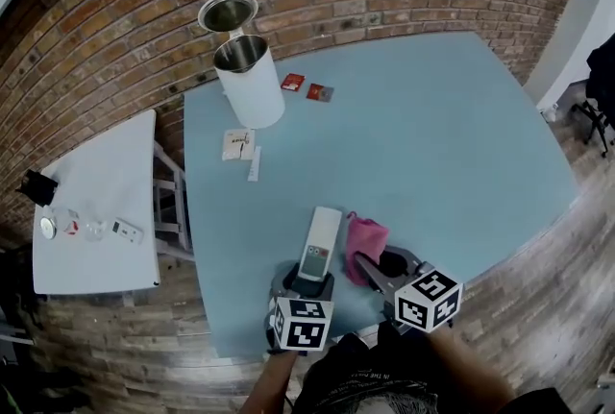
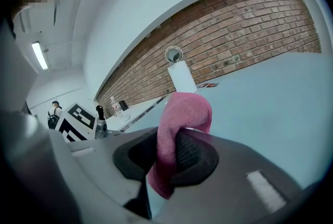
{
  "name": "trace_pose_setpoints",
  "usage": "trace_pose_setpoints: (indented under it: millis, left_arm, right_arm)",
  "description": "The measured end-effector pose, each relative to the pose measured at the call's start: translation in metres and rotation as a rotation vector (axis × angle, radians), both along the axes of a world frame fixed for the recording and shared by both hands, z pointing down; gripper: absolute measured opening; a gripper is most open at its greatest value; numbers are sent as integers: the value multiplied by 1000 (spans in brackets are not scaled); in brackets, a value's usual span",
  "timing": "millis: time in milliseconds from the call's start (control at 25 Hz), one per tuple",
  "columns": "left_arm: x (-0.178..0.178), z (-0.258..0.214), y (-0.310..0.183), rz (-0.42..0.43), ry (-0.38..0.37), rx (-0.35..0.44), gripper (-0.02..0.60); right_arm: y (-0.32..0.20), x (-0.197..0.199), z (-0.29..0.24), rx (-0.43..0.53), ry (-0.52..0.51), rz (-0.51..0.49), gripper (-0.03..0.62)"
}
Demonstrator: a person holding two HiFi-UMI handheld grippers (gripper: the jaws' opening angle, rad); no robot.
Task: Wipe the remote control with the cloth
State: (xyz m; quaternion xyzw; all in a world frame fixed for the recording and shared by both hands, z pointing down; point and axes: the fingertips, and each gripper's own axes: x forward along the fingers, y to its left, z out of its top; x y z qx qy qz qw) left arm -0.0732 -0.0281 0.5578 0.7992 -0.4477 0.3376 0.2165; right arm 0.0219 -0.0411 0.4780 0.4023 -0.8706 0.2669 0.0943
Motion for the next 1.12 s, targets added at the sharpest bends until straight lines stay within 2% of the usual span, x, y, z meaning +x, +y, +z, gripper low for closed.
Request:
trace_pose_setpoints:
  millis: [200,360,440,640,720,800,1120]
  left_arm:
    - [3,-8,-1,-12,0,43,301]
    - [15,-30,2,-31,84,105,288]
    - [22,-44,2,-44,120,135,243]
    - [40,-70,6,-79,167,205,215]
    - [39,-78,6,-126,161,242,134]
    - [38,-86,8,-172,147,276,-1]
    - [58,-113,25,-216,194,329,0]
  right_arm:
    - [4,-2,0,0,3,-13,67]
    - [6,-4,-4,-4,26,-22,67]
    - [7,-5,-6,3,63,-31,67]
    - [12,-3,-21,44,91,-29,67]
    - [15,0,-26,63,106,-29,67]
    - [19,5,-30,74,117,-32,67]
    - [36,17,-39,106,132,-53,66]
